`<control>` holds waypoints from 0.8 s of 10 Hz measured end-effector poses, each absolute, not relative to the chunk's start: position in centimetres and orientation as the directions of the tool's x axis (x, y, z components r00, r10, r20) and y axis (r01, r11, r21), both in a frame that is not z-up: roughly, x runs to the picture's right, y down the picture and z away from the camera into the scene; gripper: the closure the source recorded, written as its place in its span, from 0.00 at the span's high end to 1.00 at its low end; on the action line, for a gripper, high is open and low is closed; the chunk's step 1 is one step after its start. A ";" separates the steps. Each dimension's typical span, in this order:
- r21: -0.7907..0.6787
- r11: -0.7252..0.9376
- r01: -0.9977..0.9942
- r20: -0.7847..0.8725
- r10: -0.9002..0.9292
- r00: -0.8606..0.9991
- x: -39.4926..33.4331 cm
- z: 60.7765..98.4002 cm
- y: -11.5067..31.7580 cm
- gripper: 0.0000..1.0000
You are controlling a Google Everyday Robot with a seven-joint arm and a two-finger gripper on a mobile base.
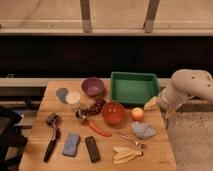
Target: Place fork in purple bowl
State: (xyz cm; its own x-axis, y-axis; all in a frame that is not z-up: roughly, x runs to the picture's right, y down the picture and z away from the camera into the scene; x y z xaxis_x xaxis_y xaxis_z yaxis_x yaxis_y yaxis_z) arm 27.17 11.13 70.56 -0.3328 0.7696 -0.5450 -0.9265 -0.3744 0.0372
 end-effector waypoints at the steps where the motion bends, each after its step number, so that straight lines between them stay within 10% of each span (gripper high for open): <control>1: 0.037 -0.374 -0.927 -0.545 0.769 -0.333 27.2 70.6 11.1 0.72; 8: 0.028 -0.368 -0.929 -0.550 0.771 -0.321 27.0 70.6 11.1 0.72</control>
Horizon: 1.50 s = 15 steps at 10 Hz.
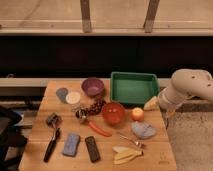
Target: Place fork in purple bowl
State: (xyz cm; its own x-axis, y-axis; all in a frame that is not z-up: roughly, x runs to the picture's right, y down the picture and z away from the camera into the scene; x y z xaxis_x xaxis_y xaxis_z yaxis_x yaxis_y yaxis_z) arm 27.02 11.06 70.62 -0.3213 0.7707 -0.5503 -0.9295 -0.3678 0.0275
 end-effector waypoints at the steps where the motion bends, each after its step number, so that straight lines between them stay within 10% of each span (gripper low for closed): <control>1: 0.003 -0.334 -0.943 -0.565 0.777 -0.277 26.4 70.6 11.2 0.72; 9: -0.356 0.085 -0.931 -0.681 0.659 0.320 11.7 70.7 15.8 0.72; 15: -0.383 0.099 -0.918 -0.693 0.626 0.357 10.6 71.1 17.3 0.72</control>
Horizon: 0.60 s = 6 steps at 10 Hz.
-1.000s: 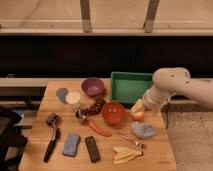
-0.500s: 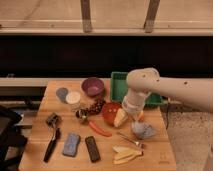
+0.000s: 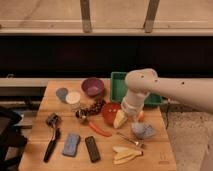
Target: Place fork in purple bowl
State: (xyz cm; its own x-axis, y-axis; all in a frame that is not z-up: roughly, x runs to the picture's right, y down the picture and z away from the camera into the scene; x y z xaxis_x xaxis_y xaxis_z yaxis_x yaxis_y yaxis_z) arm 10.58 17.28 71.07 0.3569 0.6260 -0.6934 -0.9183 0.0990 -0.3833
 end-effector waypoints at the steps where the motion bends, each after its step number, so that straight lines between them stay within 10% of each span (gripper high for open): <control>1: -0.392 0.095 -0.915 -0.692 0.625 0.361 9.7 71.8 18.2 0.72; 6: -0.406 0.066 -0.912 -0.723 0.587 0.364 8.5 73.4 21.3 0.72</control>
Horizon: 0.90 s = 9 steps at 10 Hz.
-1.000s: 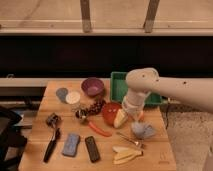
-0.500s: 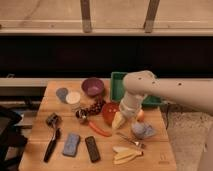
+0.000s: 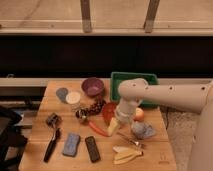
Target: Place fork in purple bowl
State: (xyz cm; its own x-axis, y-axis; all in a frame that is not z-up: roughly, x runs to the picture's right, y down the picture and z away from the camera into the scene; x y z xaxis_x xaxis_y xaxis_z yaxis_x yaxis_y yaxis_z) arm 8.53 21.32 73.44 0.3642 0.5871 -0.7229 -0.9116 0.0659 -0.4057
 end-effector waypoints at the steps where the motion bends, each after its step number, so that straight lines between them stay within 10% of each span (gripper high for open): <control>1: -0.404 0.066 -0.912 -0.730 0.578 0.365 8.9 73.7 21.8 0.72; 9: -0.396 0.047 -0.917 -0.783 0.504 0.364 13.6 77.2 25.8 0.72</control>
State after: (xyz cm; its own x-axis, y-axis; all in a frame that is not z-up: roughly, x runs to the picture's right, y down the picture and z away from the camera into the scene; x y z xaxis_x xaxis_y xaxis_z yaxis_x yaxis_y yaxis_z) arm 13.58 25.77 77.22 0.3639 0.5040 -0.7833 -0.9172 0.0475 -0.3955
